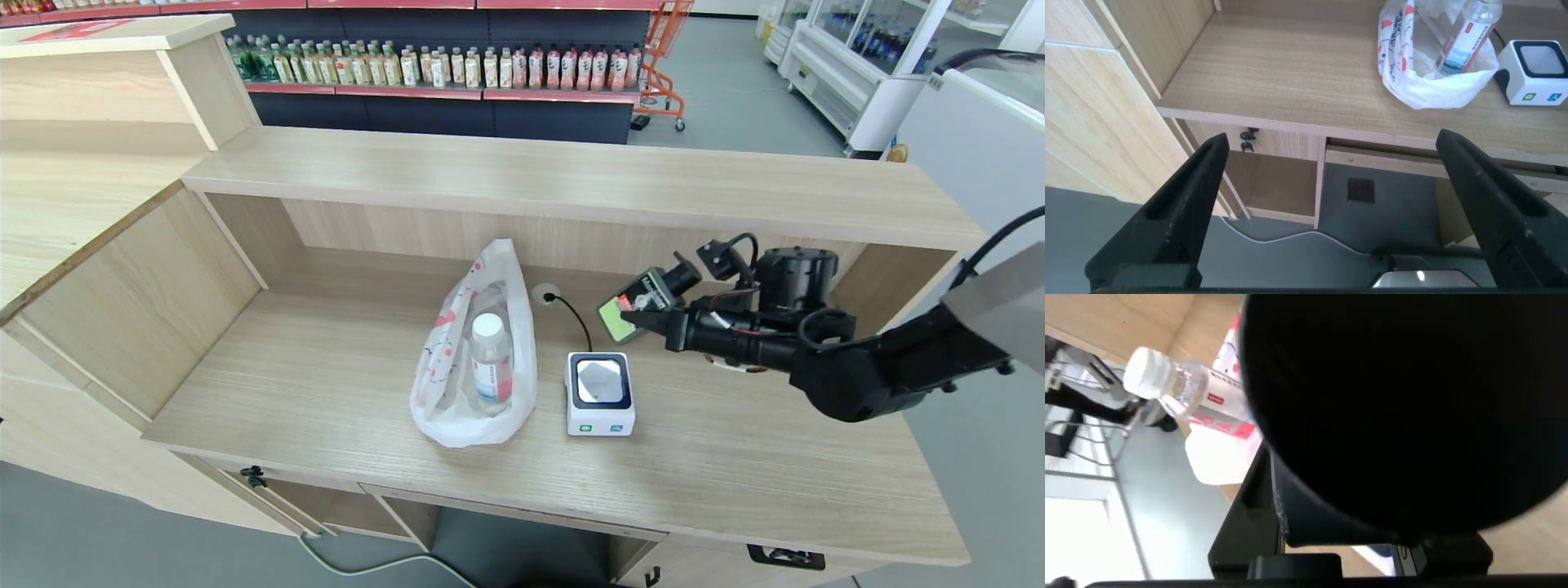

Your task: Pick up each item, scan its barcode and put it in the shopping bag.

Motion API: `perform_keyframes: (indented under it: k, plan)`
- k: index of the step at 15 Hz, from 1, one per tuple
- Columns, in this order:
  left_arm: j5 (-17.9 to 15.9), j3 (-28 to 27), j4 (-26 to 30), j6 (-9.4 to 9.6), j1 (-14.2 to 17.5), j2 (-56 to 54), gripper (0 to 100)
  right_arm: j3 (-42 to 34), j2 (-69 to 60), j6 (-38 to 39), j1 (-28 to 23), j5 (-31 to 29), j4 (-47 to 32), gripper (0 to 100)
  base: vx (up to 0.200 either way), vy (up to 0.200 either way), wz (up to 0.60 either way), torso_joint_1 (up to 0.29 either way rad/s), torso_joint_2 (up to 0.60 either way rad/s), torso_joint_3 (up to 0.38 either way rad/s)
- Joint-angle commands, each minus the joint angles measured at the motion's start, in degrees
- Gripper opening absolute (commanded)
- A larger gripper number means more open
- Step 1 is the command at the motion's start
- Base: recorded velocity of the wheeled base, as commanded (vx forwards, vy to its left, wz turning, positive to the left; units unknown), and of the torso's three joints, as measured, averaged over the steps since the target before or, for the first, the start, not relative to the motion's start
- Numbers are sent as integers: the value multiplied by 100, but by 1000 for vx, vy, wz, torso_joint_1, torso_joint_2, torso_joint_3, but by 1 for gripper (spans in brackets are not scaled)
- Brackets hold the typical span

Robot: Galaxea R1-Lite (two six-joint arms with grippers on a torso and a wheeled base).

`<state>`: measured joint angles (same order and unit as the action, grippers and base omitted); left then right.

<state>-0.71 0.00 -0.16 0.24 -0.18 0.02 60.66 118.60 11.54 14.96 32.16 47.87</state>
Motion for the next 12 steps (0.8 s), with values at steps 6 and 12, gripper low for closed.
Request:
perform_keyframes:
  k: [6, 12]
  plan:
    - [0, 0, -2, -7, 1, -2, 100, -1100, -1682, -1629, -186, -8, -454, 0, 0, 0, 0, 0, 0, 0]
    - [0, 0, -2, 2, 1, -2, 100, -854, -1454, -1691, -160, -61, -445, 0, 0, 200, 0, 3, 5, 2]
